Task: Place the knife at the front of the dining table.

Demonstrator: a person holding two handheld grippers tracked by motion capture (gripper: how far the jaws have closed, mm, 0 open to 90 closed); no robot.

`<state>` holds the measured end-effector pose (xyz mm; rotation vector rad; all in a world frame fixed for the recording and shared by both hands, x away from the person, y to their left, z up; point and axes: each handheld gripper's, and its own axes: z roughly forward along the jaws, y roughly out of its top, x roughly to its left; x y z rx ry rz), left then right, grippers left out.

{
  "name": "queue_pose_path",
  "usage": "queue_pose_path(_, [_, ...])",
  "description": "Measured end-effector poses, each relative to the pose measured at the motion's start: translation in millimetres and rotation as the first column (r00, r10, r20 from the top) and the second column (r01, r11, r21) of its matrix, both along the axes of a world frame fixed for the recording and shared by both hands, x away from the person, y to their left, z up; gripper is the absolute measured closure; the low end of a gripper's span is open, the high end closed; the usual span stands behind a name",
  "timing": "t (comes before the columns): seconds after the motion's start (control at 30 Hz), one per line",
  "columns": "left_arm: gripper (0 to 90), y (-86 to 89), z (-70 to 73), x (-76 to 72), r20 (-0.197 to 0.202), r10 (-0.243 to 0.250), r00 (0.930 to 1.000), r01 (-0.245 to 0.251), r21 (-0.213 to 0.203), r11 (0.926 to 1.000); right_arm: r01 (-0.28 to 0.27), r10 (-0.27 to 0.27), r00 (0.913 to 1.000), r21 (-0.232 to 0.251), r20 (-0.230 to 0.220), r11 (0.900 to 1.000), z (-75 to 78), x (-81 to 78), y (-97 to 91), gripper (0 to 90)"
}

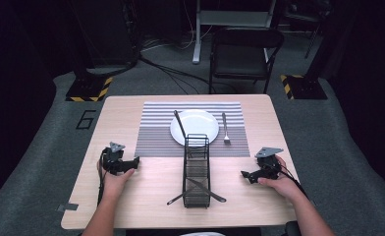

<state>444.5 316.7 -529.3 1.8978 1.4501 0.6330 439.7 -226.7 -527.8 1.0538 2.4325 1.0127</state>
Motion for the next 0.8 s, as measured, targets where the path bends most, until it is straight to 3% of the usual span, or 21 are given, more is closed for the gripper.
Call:
queue_pose_path(0.47, [15.6,-0.6,0.1,0.4,0.007,0.015,0.9999,-0.015,-0.006,0.9999,0.0,0.0,1.0,-0.001,0.0,1.0,0.0,-0.1,-0.1,0.0])
queue_pose_path(0.8, [33.3,3.9,1.3,-1.6,0.028,0.029,0.9992,-0.028,-0.021,0.9994,0.0,0.0,1.0,-0.001,0.0,1.0,0.0,-0.1,-0.1,0.0])
